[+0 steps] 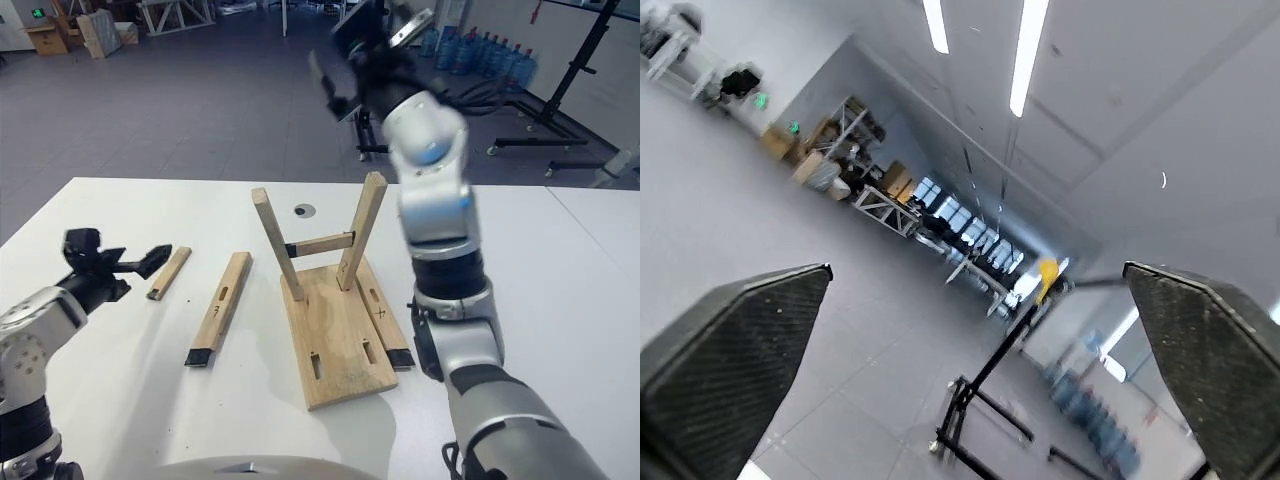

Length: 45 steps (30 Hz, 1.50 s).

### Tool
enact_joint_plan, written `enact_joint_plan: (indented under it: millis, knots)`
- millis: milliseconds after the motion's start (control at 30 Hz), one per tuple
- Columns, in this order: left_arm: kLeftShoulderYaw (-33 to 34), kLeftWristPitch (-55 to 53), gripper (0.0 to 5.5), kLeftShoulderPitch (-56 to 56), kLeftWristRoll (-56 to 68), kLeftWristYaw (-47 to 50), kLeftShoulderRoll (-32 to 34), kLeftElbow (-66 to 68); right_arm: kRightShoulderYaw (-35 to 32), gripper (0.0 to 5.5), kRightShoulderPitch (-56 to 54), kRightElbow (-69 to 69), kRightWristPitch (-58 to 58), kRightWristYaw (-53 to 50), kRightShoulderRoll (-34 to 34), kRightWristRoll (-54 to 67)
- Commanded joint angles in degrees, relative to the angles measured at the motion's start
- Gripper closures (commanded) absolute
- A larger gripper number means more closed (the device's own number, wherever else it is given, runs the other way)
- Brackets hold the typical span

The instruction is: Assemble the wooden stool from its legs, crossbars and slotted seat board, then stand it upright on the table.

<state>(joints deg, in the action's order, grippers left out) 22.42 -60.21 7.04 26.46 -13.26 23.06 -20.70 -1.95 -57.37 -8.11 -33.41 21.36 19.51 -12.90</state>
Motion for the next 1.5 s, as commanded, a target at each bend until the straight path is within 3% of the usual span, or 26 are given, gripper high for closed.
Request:
enact_joint_plan:
  millis: [33,233,400,767,1033,1267,1500]
  knots:
    - [-7.2,9.2,0.15,0.1,-7.1,-1.3,1.4,15.4,-9.7,0.1,-3.6,3.7,-4.4,-0.5,2.6,6.8]
    - [-10.0,24.6,0.15,2.6,-11.4,-8.8,4.4,33.4,-14.2,0.1,-1.4,4.8,-8.3,-3.1,1.2,13.7]
    - [-9.8,26.5,0.15,1.1,-9.4,-13.7,4.1,33.2,-13.9,0.1,0.7,4.2,-9.7,-4.6,0.7,16.9]
    - [-12.5,30.6,1.79,1.0,-14.9,-11.2,5.1,37.8,-11.0,0.1,2.1,3.8,-9.9,-6.4,0.6,19.9]
    - [-15.8,40.8,3.09,1.3,-18.9,-13.0,6.1,43.8,-10.1,0.1,2.1,3.7,-10.0,-7.1,1.0,21.1]
    - [-14.2,40.5,4.14,0.9,-16.0,-12.5,3.9,45.3,-9.6,0.1,2.2,3.6,-10.1,-7.5,1.4,22.1]
    - [-11.6,40.8,4.24,0.9,-13.8,-9.8,1.4,42.1,-8.8,0.1,2.5,3.9,-9.6,-7.4,1.5,22.6]
